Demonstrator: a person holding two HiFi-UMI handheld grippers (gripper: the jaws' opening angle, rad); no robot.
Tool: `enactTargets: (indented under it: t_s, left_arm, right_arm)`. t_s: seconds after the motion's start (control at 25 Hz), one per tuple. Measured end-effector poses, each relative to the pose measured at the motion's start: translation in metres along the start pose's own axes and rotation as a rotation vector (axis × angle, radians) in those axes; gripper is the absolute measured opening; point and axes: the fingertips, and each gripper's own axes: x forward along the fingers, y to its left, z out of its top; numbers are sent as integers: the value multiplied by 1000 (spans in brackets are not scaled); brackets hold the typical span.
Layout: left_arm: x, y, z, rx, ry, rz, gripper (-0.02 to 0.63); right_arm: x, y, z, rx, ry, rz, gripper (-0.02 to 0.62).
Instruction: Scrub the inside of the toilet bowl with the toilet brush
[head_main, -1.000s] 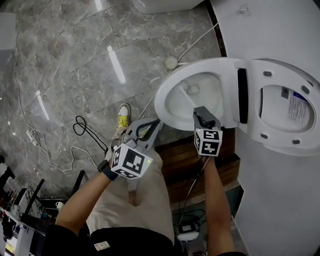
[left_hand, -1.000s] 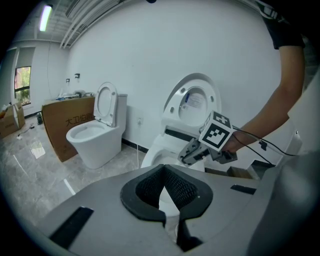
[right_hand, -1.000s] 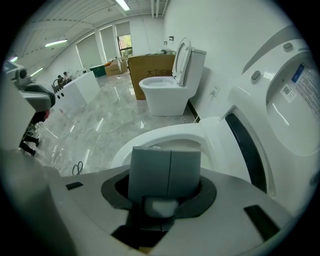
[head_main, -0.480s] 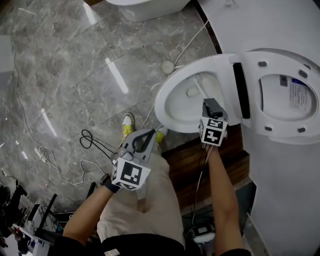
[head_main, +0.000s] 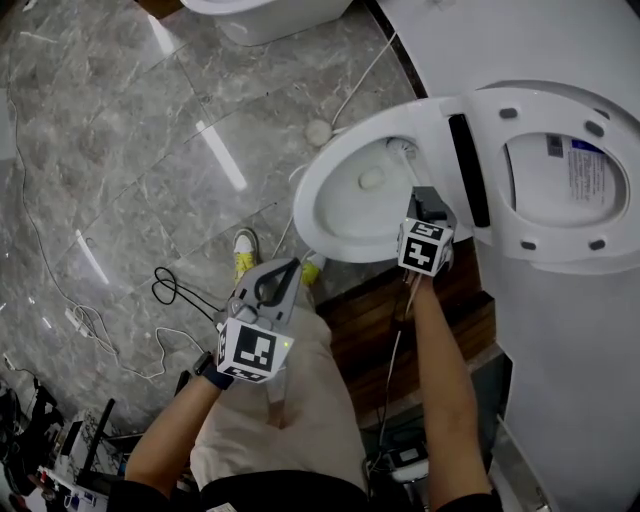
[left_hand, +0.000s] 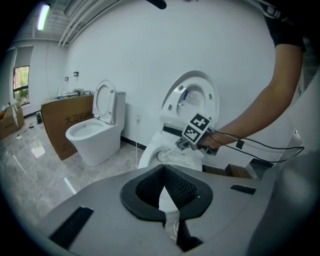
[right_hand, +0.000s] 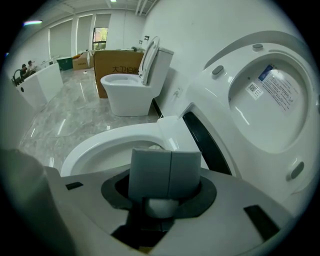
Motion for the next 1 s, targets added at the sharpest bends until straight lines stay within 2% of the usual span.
enactTargets:
  t_s: [0.4, 1.0]
  left_arm:
    - [7, 3, -7, 19, 31, -4, 18]
    - [9, -1, -6, 14, 37, -13, 18]
  right_arm:
    - [-8, -24, -22, 50, 31, -42, 164]
    - [-35, -46, -65, 0, 98, -75, 161]
